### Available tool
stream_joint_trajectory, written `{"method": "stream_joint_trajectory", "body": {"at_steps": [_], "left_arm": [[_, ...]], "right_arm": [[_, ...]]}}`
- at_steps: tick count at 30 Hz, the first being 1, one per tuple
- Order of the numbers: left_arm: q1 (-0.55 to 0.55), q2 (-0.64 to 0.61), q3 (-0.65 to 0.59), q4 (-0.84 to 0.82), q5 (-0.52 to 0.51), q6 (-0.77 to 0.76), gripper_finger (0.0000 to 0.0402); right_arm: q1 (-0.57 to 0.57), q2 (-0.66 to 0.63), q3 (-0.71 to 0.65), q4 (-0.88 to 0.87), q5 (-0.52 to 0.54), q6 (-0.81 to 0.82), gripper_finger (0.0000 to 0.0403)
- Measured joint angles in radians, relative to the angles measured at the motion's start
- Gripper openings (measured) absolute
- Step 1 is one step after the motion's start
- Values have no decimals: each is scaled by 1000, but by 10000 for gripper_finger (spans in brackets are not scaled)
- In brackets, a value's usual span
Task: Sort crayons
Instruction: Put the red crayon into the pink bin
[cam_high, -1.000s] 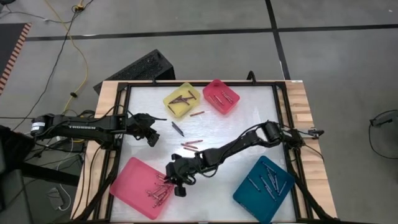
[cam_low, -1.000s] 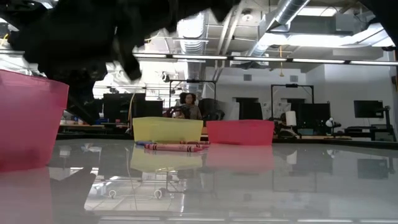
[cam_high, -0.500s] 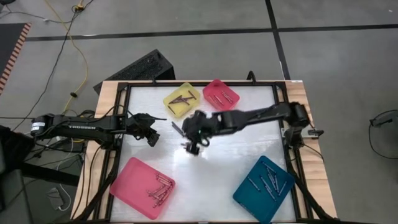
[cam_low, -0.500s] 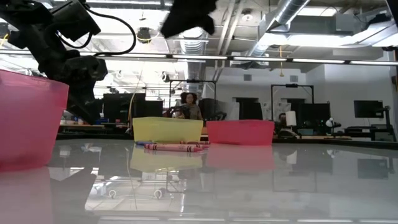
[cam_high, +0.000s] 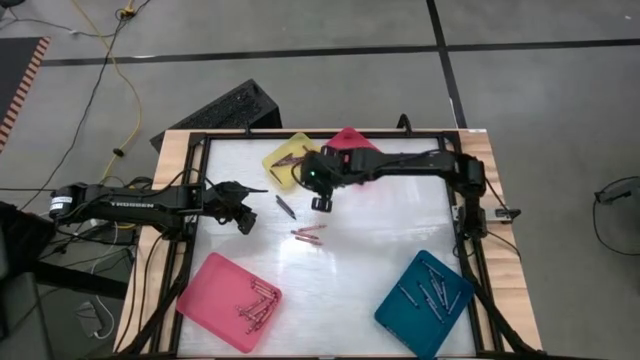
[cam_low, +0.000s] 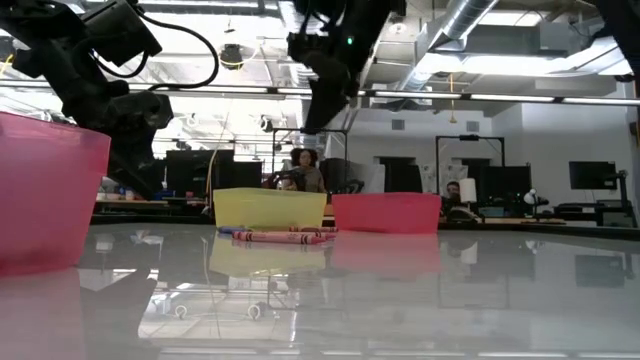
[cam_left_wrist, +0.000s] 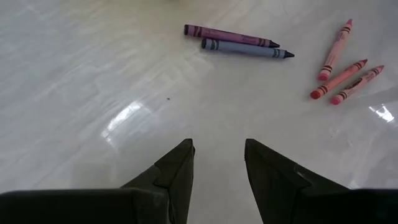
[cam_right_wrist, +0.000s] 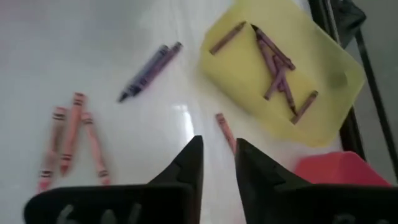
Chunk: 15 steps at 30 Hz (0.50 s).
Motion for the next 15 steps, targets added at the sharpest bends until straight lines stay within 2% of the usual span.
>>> {"method": "stream_joint_trajectory", "body": {"at_steps": [8,15], "left_arm": [[0,0,0,-4,0,22,133],[0,0,0,-3,-32,-43,133]], "right_arm": [[-101,66,0,-5,-98,-67,159],[-129,147,-1,-37,-161,-193,171]]}}
